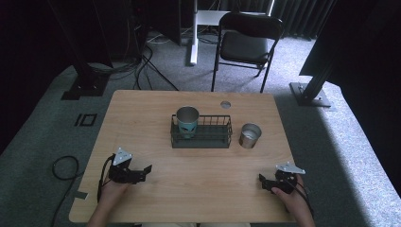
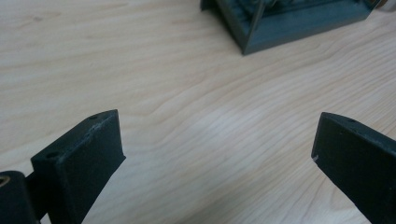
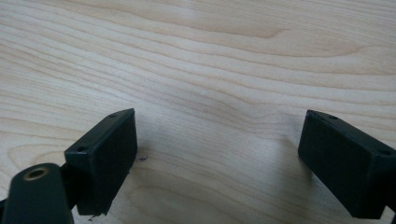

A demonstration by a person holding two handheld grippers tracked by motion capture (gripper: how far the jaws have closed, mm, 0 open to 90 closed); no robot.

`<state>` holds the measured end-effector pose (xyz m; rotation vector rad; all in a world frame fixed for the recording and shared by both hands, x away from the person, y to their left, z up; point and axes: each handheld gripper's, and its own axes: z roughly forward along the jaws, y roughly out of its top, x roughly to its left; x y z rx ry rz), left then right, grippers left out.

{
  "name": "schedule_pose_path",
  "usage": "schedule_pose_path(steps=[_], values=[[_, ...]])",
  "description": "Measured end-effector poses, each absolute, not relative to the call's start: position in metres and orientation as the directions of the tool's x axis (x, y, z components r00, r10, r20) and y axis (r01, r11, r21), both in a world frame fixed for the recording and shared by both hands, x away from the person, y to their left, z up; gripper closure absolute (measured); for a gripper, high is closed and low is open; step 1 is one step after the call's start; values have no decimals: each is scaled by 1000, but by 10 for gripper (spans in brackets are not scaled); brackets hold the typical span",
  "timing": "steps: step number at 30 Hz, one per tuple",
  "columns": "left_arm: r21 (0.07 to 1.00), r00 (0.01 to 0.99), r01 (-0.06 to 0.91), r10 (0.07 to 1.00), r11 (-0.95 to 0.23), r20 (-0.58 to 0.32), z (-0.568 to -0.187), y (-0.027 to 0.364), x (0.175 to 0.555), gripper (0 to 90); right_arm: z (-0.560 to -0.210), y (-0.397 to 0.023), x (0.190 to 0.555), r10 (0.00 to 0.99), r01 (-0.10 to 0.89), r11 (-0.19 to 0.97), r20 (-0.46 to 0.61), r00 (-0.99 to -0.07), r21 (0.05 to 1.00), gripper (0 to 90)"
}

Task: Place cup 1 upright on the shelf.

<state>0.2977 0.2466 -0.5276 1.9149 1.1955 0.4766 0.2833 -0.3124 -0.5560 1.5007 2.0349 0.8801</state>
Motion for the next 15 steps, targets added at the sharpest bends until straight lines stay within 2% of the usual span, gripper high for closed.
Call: schedule_pose_path(steps=[15], values=[[767, 469, 592, 880, -249, -77, -541, 262, 285, 27, -556, -312, 283, 954, 660, 200, 9, -299, 724, 113]])
